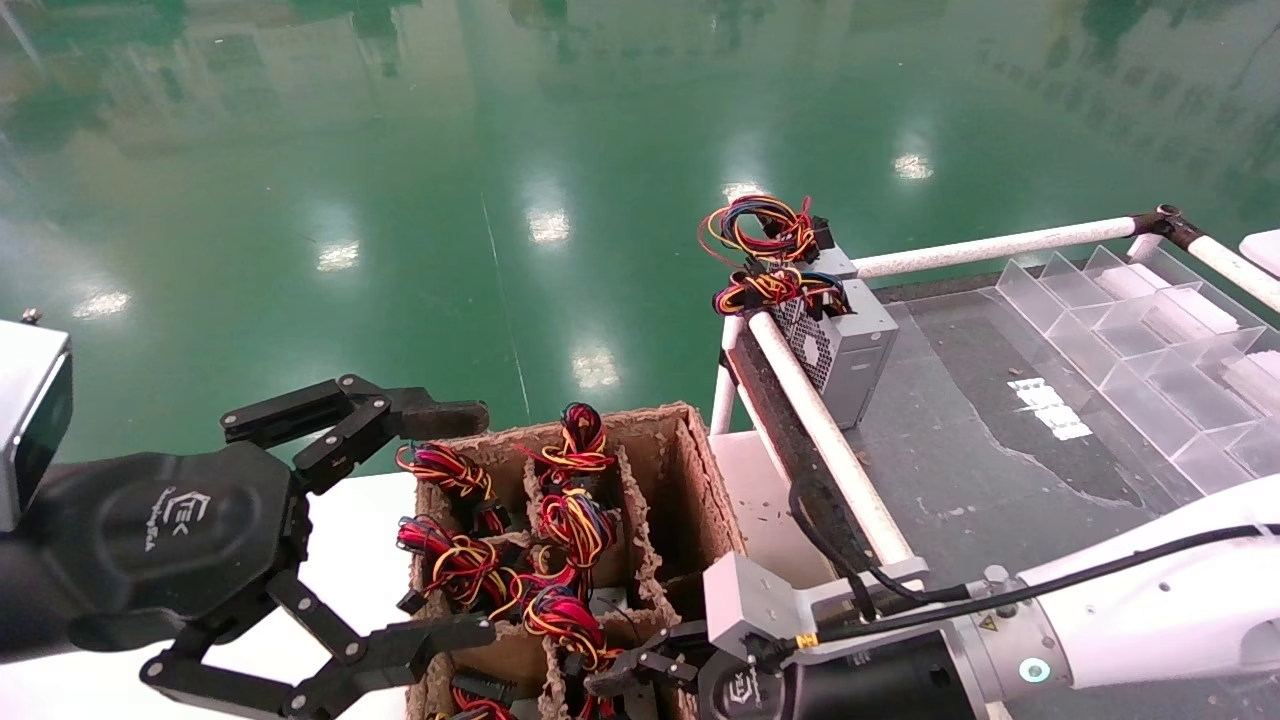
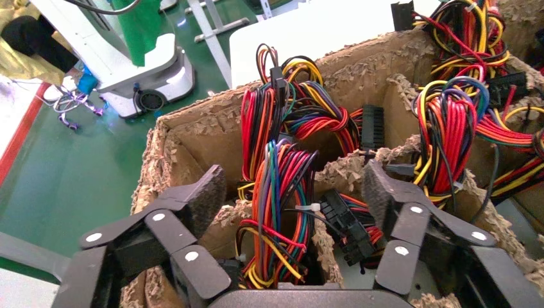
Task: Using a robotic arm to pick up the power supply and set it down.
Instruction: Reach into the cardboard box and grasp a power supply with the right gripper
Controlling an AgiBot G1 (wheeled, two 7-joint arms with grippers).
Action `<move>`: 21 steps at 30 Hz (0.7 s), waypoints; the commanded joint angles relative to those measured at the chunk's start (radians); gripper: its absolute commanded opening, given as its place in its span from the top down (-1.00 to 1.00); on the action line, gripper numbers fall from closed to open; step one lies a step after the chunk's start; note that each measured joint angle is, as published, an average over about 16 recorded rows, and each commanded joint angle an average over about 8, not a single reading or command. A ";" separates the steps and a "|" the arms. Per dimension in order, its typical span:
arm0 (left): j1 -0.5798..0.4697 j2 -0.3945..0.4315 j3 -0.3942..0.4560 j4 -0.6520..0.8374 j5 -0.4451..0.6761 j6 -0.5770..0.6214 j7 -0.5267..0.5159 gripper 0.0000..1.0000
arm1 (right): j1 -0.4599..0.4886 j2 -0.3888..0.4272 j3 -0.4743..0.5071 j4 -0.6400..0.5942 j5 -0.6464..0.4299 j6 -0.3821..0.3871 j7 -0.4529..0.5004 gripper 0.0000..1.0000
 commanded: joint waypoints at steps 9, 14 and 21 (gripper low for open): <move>0.000 0.000 0.000 0.000 0.000 0.000 0.000 -1.00 | 0.020 -0.025 -0.031 -0.060 -0.001 0.005 -0.035 1.00; 0.000 0.000 0.000 0.000 0.000 0.000 0.000 -1.00 | 0.022 -0.027 -0.041 -0.077 0.005 0.004 -0.047 1.00; 0.000 0.000 0.000 0.000 0.000 0.000 0.000 -1.00 | 0.022 -0.025 -0.051 -0.085 0.016 0.008 -0.053 1.00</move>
